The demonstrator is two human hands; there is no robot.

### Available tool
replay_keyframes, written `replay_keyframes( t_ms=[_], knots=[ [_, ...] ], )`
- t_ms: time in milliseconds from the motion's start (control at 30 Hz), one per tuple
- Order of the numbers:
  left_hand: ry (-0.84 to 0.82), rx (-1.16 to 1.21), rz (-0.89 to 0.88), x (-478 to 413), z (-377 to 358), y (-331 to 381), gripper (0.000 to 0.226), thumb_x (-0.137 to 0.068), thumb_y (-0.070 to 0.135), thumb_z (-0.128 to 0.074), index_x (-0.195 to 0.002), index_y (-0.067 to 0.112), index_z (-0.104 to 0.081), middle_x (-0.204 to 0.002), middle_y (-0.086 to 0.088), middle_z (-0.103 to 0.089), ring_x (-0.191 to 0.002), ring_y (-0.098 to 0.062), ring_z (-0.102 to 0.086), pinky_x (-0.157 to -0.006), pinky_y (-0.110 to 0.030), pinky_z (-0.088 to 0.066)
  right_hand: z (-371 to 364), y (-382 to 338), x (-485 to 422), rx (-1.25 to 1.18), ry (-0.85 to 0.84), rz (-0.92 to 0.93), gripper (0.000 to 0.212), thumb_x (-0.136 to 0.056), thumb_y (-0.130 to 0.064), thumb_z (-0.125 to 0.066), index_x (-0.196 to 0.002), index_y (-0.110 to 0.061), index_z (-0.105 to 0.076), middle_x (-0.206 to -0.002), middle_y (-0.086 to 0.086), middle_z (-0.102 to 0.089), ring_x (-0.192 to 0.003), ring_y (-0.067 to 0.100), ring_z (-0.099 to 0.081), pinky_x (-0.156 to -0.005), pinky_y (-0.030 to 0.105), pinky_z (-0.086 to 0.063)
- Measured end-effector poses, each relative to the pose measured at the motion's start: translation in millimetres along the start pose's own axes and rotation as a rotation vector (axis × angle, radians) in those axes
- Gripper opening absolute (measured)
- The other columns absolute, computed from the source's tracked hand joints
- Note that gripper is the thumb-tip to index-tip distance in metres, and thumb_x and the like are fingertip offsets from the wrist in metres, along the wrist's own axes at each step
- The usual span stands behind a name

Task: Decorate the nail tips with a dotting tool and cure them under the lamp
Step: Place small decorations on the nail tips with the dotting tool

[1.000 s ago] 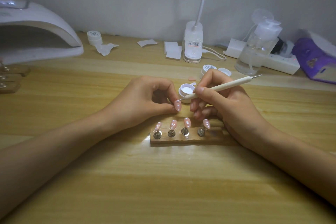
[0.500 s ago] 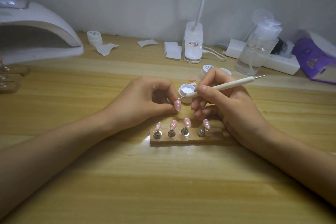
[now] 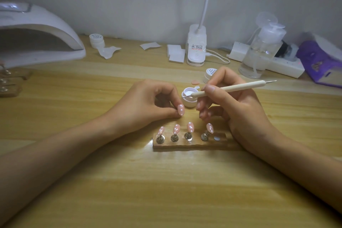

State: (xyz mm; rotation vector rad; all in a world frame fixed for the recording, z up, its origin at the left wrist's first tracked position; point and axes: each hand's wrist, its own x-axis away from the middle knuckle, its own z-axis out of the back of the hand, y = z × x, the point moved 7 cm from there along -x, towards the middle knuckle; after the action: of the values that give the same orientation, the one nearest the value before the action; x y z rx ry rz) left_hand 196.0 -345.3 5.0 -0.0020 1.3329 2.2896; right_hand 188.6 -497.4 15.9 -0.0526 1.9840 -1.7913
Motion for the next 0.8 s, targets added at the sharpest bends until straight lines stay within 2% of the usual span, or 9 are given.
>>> replay_keyframes(
  t_ms=[233, 367, 433, 500, 567, 633, 700, 767, 800],
  knots=[
    [-0.004, 0.001, -0.014, -0.6, -0.2, -0.3, 0.014, -0.077, 0.008, -0.080, -0.073, 0.019, -0.071, -0.073, 0.011, -0.073, -0.066, 0.003, -0.064, -0.064, -0.008, -0.044, 2.7, -4.6, 0.7, -0.021, 0.014, 0.051, 0.012, -0.089, -0.025, -0.063, -0.081, -0.019, -0.056, -0.069, 0.008, -0.066, -0.058, 0.018, -0.061, -0.055, 0.023, -0.050],
    [-0.019, 0.020, -0.002, -0.6, -1.4, -3.3, 0.015, -0.078, 0.007, -0.079, -0.074, 0.018, -0.071, -0.073, 0.010, -0.072, -0.062, 0.003, -0.060, -0.062, -0.011, -0.044, 17.5, -14.7, 1.2, -0.009, 0.136, 0.160, 0.007, -0.093, -0.020, -0.060, -0.090, -0.024, -0.055, -0.071, 0.002, -0.062, -0.056, 0.017, -0.059, -0.053, 0.023, -0.048],
    [-0.018, 0.084, 0.027, -0.4, -0.8, -6.7, 0.013, -0.078, 0.011, -0.081, -0.075, 0.019, -0.071, -0.073, 0.004, -0.072, -0.064, -0.003, -0.059, -0.062, -0.019, -0.046, 24.7, -16.7, 1.3, 0.031, 0.199, 0.175, 0.009, -0.092, -0.016, -0.059, -0.090, -0.025, -0.056, -0.074, 0.001, -0.062, -0.058, 0.016, -0.059, -0.052, 0.022, -0.047],
    [-0.025, 0.145, 0.070, 0.0, 0.0, -9.4, 0.012, -0.075, 0.026, -0.081, -0.077, 0.022, -0.070, -0.079, -0.008, -0.072, -0.069, -0.013, -0.058, -0.061, -0.030, -0.046, 29.0, -15.3, 1.1, 0.078, 0.234, 0.159, 0.014, -0.093, -0.008, -0.061, -0.091, -0.021, -0.057, -0.078, 0.000, -0.061, -0.061, 0.014, -0.060, -0.052, 0.021, -0.047],
    [-0.050, 0.180, 0.073, 0.8, -0.6, -7.4, 0.015, -0.073, 0.037, -0.076, -0.079, 0.027, -0.068, -0.089, -0.013, -0.072, -0.074, -0.014, -0.059, -0.065, -0.031, -0.047, 28.6, -13.3, 0.4, 0.105, 0.226, 0.128, 0.011, -0.093, -0.008, -0.061, -0.093, -0.019, -0.058, -0.080, -0.001, -0.062, -0.062, 0.013, -0.060, -0.052, 0.021, -0.047],
    [-0.076, 0.217, 0.044, 2.0, -1.7, -0.8, 0.010, -0.078, 0.034, -0.073, -0.080, 0.027, -0.065, -0.098, -0.011, -0.073, -0.079, -0.009, -0.061, -0.073, -0.031, -0.048, 25.5, -12.0, -0.4, 0.121, 0.194, 0.092, 0.006, -0.096, -0.019, -0.056, -0.099, -0.016, -0.061, -0.080, 0.000, -0.065, -0.060, 0.015, -0.059, -0.050, 0.022, -0.047],
    [-0.080, 0.222, 0.029, 3.5, -1.3, 3.2, 0.007, -0.082, 0.030, -0.069, -0.081, 0.027, -0.064, -0.098, -0.004, -0.074, -0.081, -0.010, -0.062, -0.073, -0.036, -0.050, 22.0, -11.9, 0.1, 0.159, 0.148, 0.077, 0.018, -0.099, -0.025, -0.049, -0.103, -0.013, -0.062, -0.076, 0.003, -0.065, -0.056, 0.018, -0.057, -0.049, 0.024, -0.047],
    [-0.067, 0.226, 0.027, 4.8, -0.3, 4.1, 0.006, -0.083, 0.028, -0.070, -0.081, 0.025, -0.064, -0.092, -0.002, -0.073, -0.079, -0.014, -0.062, -0.069, -0.047, -0.051, 17.8, -13.7, 1.4, 0.241, 0.090, 0.093, 0.019, -0.100, -0.022, -0.048, -0.099, -0.010, -0.063, -0.072, 0.004, -0.065, -0.054, 0.019, -0.055, -0.048, 0.025, -0.045],
    [-0.058, 0.231, 0.028, 5.2, 0.5, 3.8, 0.007, -0.082, 0.026, -0.072, -0.080, 0.024, -0.065, -0.090, -0.001, -0.073, -0.078, -0.013, -0.062, -0.067, -0.047, -0.051, 14.9, -14.6, 2.1, 0.296, 0.052, 0.106, 0.016, -0.100, -0.017, -0.050, -0.097, -0.009, -0.063, -0.071, 0.004, -0.064, -0.054, 0.018, -0.054, -0.049, 0.024, -0.044]
  ],
)
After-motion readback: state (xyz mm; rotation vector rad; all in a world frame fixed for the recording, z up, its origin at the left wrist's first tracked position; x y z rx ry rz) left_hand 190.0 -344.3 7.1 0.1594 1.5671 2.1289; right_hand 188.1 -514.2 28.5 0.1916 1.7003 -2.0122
